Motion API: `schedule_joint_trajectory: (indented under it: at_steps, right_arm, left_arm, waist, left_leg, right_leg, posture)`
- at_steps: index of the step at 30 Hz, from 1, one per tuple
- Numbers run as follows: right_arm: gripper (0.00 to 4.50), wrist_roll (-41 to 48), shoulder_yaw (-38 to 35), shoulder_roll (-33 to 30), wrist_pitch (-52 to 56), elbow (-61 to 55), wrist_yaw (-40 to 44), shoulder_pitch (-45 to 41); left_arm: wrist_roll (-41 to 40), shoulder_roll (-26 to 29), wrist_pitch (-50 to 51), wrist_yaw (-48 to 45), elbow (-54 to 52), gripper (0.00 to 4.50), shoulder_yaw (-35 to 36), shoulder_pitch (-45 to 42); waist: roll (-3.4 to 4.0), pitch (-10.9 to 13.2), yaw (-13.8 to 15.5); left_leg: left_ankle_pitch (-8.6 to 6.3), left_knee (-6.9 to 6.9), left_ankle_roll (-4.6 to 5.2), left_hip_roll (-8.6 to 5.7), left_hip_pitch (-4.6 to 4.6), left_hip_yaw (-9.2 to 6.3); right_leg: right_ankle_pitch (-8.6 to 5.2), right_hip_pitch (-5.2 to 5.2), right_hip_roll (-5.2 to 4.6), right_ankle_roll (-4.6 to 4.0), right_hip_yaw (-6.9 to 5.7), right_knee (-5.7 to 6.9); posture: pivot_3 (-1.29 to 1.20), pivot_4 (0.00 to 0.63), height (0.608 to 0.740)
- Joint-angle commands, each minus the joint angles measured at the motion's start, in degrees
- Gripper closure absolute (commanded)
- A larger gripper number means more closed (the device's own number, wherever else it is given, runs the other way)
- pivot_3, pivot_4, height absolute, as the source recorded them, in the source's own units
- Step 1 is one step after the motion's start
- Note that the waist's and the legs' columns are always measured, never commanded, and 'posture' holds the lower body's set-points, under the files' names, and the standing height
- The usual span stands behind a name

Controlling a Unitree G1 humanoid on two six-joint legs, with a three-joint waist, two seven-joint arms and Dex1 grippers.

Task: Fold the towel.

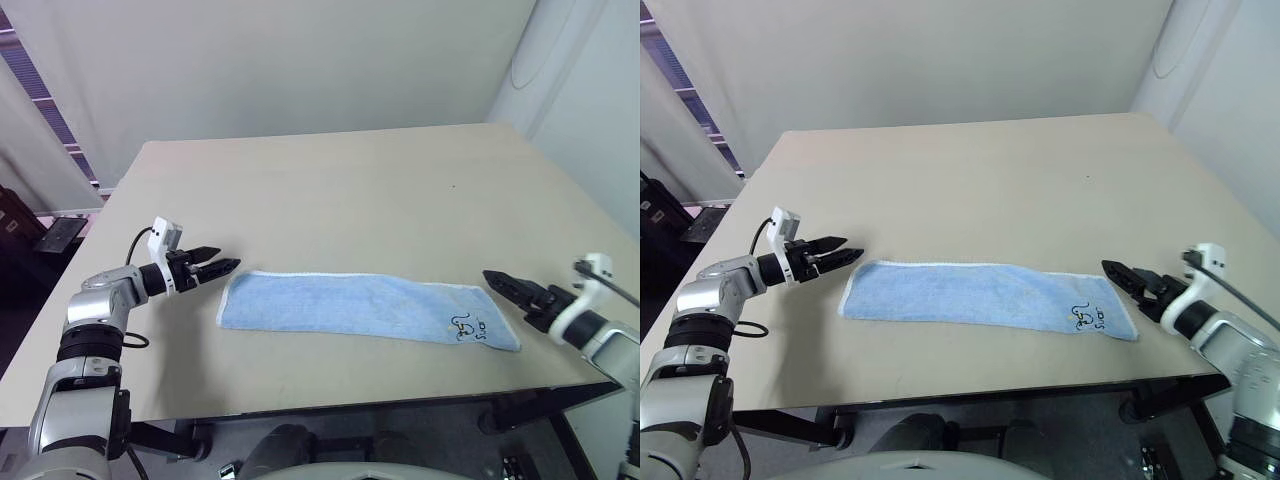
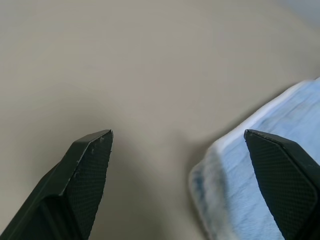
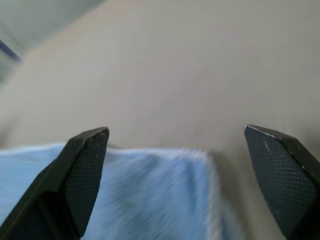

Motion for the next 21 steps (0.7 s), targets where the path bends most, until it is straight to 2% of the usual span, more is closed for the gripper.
schedule_joint_trajectory:
  at_steps: [1, 6, 11, 15, 18, 21]
  right_arm:
    - [0.00, 15.48, -7.19, -3.22, 12.80, 0.98, -0.48, 3.03]
    - [0.00, 31.47, -10.62, -4.25, 17.25, 3.61, -6.39, 10.25]
    - [0.00, 45.54, -5.72, -4.59, 13.09, -0.45, -12.90, 19.49]
    - [0.00, 51.21, -0.99, -4.94, 8.23, -1.56, -17.29, 23.66]
    - [0.00, 52.24, 2.15, -5.62, 5.64, -1.59, -19.74, 25.47]
    - [0.00, 51.03, 5.12, -5.62, 2.35, 0.65, -22.60, 23.59]
  left_arm:
    - [-4.00, 0.43, 4.75, -2.85, -9.27, 0.03, 0.57, 0.59]
    - [-5.82, -1.12, 8.86, -4.34, -17.16, 0.03, -1.91, 2.45]
    - [-4.95, -1.69, 9.18, -6.97, -21.86, 0.03, -6.46, 4.81]
    - [-4.00, -2.34, 8.08, -6.92, -22.13, 0.03, -8.54, 5.72]
    - [-3.95, -2.50, 7.86, -6.50, -22.85, 0.03, -9.08, 6.49]
    - [-3.19, -2.37, 6.87, -6.39, -23.48, 0.03, -9.87, 7.28]
  waist:
    - [0.00, 0.00, -0.11]
    - [-0.02, -0.01, -0.37]
    - [0.00, -0.01, -0.60]
    - [-0.01, 0.00, -0.69]
    - [0.00, -0.01, -0.78]
    - [0.03, -0.02, -0.83]
  left_leg:
    - [0.00, 0.00, 0.00, 0.00, 0.01, 0.00]
    - [-0.01, -0.01, 0.01, 0.01, 0.00, 0.02]
    - [-0.02, -0.03, 0.01, 0.02, -0.07, 0.07]
    - [-0.04, -0.02, 0.03, 0.02, -0.14, 0.10]
    - [-0.06, -0.03, 0.06, 0.02, -0.25, 0.10]
    - [-0.09, -0.05, 0.12, 0.02, -0.38, 0.10]
  right_leg:
    - [-0.01, 0.09, 0.00, 0.00, 0.00, -0.01]
    - [-0.11, 0.22, -0.02, -0.16, 0.03, -0.02]
    - [-0.18, 0.19, -0.05, -0.15, 0.10, -0.10]
    - [-0.21, 0.20, -0.08, -0.10, 0.10, -0.20]
    - [-0.20, 0.15, -0.08, -0.12, 0.09, -0.32]
    - [-0.14, 0.04, -0.06, -0.21, 0.08, -0.45]
  posture:
    - [0.00, 0.000, 0.740]
    - [0.00, 0.000, 0.740]
    - [0.00, 0.000, 0.740]
    - [0.00, 0.000, 0.740]
    - [0.00, 0.000, 0.740]
    - [0.00, 0.000, 0.740]
